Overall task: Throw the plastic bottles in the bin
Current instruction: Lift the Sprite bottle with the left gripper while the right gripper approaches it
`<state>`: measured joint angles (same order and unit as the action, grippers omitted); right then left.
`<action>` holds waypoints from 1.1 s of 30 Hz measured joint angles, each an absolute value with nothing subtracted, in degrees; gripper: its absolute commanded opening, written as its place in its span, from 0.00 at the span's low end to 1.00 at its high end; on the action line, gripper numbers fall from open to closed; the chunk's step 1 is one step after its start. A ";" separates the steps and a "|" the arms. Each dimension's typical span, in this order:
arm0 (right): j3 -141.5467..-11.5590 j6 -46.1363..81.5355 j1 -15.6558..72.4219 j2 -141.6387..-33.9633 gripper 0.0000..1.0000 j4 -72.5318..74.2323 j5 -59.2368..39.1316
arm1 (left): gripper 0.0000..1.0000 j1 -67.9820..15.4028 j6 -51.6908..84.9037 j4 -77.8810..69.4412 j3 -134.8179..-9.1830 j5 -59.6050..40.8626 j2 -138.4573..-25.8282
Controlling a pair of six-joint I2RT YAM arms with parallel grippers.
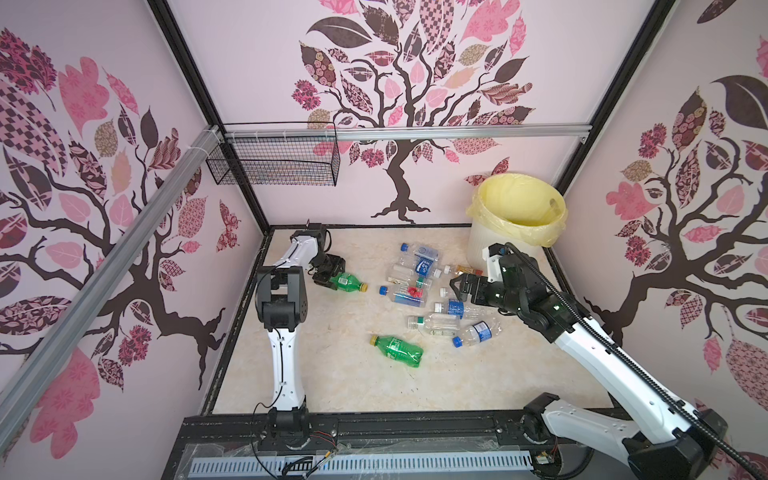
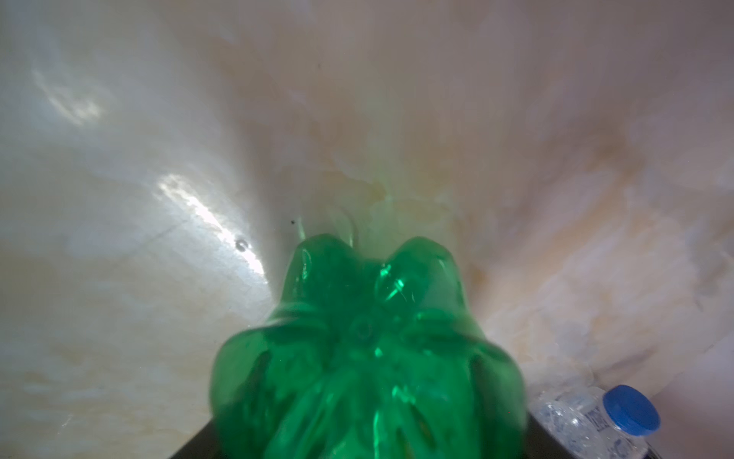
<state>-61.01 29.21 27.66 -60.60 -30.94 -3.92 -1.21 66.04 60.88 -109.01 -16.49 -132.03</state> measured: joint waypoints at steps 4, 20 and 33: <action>-61.01 28.67 27.66 -60.27 1.00 -31.48 -3.68 | 0.56 -2.22 65.82 61.54 -109.03 -15.75 -132.60; -63.22 26.94 27.62 -64.69 1.00 -31.11 -7.75 | 0.43 -4.10 61.39 62.41 -106.78 -15.73 -125.23; -68.90 28.16 27.64 -70.59 1.00 -26.26 -20.80 | 0.43 -18.06 52.25 58.26 -106.76 -22.76 -103.77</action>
<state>-68.90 28.16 27.64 -70.59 -26.26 -20.80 -18.06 52.25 58.26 -106.76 -22.76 -103.77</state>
